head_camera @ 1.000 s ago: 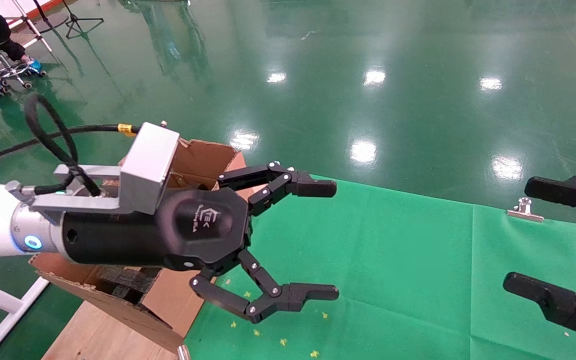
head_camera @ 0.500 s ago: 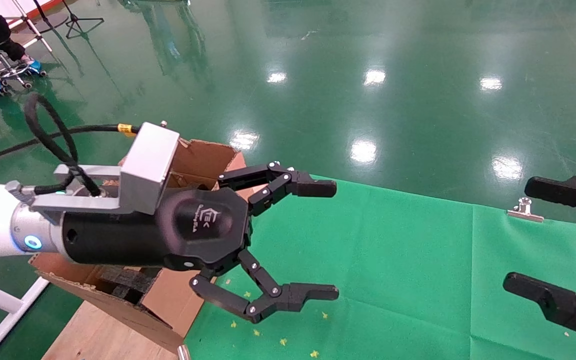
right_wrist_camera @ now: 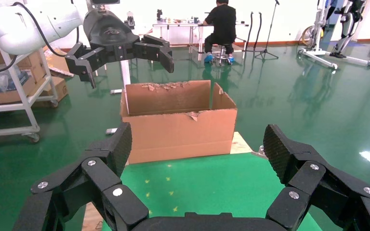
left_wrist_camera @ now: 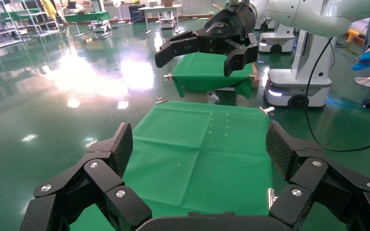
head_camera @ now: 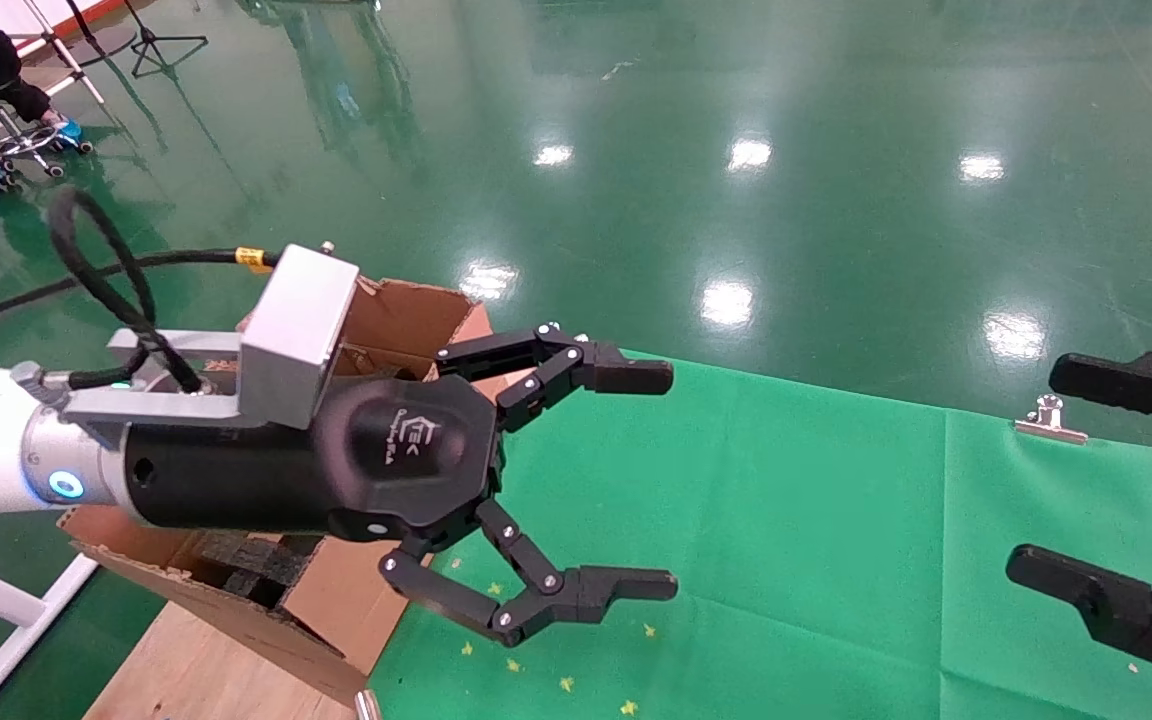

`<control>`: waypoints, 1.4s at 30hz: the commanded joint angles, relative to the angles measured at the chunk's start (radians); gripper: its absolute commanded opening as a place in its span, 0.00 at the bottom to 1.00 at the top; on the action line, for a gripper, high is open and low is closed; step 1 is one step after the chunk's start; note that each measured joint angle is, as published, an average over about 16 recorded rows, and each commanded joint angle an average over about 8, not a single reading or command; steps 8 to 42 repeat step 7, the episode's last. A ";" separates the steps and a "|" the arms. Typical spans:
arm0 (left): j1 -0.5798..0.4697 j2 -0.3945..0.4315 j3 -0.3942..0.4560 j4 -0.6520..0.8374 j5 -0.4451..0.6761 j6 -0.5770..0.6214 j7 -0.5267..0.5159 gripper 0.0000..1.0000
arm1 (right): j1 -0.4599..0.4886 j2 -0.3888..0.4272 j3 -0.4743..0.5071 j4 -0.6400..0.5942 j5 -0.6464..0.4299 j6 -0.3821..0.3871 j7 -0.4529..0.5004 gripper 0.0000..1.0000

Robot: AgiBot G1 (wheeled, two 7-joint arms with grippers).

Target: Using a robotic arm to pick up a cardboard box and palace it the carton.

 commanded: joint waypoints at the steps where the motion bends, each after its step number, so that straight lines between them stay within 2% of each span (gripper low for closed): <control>1: 0.000 0.000 0.000 0.000 0.000 0.000 0.000 1.00 | 0.000 0.000 0.000 0.000 0.000 0.000 0.000 1.00; 42: 0.000 0.000 0.000 0.000 0.000 0.000 0.000 1.00 | 0.000 0.000 0.000 0.000 0.000 0.000 0.000 1.00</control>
